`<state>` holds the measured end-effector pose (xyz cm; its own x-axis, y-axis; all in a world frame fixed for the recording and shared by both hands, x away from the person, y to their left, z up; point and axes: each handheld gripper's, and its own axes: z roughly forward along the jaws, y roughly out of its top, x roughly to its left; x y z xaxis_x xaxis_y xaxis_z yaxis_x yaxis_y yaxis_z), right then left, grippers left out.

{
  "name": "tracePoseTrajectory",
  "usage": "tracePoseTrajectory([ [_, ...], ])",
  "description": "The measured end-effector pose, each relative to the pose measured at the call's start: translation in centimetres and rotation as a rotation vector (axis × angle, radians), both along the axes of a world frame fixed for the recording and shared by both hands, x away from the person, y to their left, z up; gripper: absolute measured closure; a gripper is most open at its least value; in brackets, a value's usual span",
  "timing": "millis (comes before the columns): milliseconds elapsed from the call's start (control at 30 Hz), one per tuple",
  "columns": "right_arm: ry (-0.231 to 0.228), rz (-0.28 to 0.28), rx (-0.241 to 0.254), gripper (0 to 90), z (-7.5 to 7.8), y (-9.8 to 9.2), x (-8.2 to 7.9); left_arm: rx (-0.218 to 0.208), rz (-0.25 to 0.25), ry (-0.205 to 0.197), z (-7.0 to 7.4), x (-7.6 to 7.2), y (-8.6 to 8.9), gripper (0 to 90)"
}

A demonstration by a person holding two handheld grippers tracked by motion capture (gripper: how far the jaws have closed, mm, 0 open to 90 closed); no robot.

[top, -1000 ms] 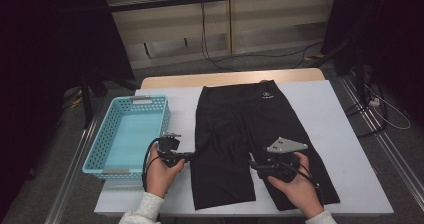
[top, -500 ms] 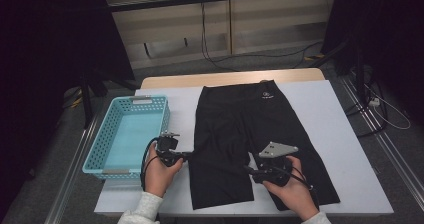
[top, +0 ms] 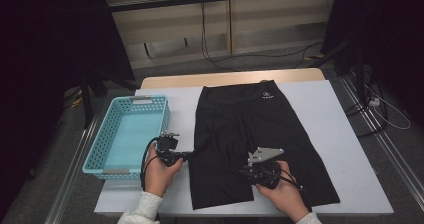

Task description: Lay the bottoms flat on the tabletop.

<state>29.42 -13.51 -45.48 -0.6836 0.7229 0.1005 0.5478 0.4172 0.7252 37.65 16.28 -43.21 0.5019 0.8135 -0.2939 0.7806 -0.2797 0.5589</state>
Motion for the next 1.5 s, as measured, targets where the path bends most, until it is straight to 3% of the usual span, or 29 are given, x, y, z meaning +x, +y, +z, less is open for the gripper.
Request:
tracePoseTrajectory([
  [200,0.004,0.010,0.006,89.8,0.4,-0.4,0.0,-0.003,0.005,-0.001,-0.1,0.0,0.0,88.5],
  [433,0.018,-0.029,0.022,89.6,0.8,-2.1,-0.4,-0.006,-0.026,-0.010,-0.1,-0.1,-0.5,88.3],
  [633,0.006,-0.035,0.015,82.7,0.5,-2.3,-0.5,-0.002,-0.028,-0.010,-0.2,-0.2,-0.6,86.9],
  [700,0.004,-0.032,0.028,81.2,0.6,-2.2,-0.5,-0.010,-0.032,-0.024,-0.1,-0.4,-0.5,77.4],
  [867,-0.022,-0.050,0.029,63.7,0.9,-2.2,-0.8,0.017,-0.073,-0.067,0.0,-1.6,-0.6,54.6],
  [1000,-0.028,-0.056,0.043,55.0,1.1,-2.1,-1.0,0.024,-0.096,-0.059,-0.9,-2.5,-0.5,49.9],
  [1033,-0.030,-0.056,0.047,54.6,1.1,-2.0,-1.0,0.028,-0.102,-0.094,-1.1,-2.8,-0.6,48.3],
  [1133,-0.028,-0.048,0.021,56.1,0.9,-1.5,-1.1,0.033,-0.100,-0.111,-1.2,-3.0,-0.7,48.1],
  [1233,-0.027,-0.034,-0.013,64.1,0.4,-1.2,-1.0,0.065,-0.119,-0.144,-1.3,-3.3,-1.1,47.9],
  [1333,0.005,-0.023,-0.022,66.9,0.0,-1.1,-0.9,0.047,-0.116,-0.109,-1.1,-3.5,-1.2,61.2],
  [1400,0.003,-0.022,-0.021,67.4,0.0,-1.0,-1.0,0.058,-0.124,-0.112,-1.1,-3.5,-1.3,64.4],
  [1500,0.011,-0.017,-0.014,70.2,0.0,-1.1,-0.9,0.031,-0.128,-0.065,-1.2,-3.6,-1.4,77.5],
])
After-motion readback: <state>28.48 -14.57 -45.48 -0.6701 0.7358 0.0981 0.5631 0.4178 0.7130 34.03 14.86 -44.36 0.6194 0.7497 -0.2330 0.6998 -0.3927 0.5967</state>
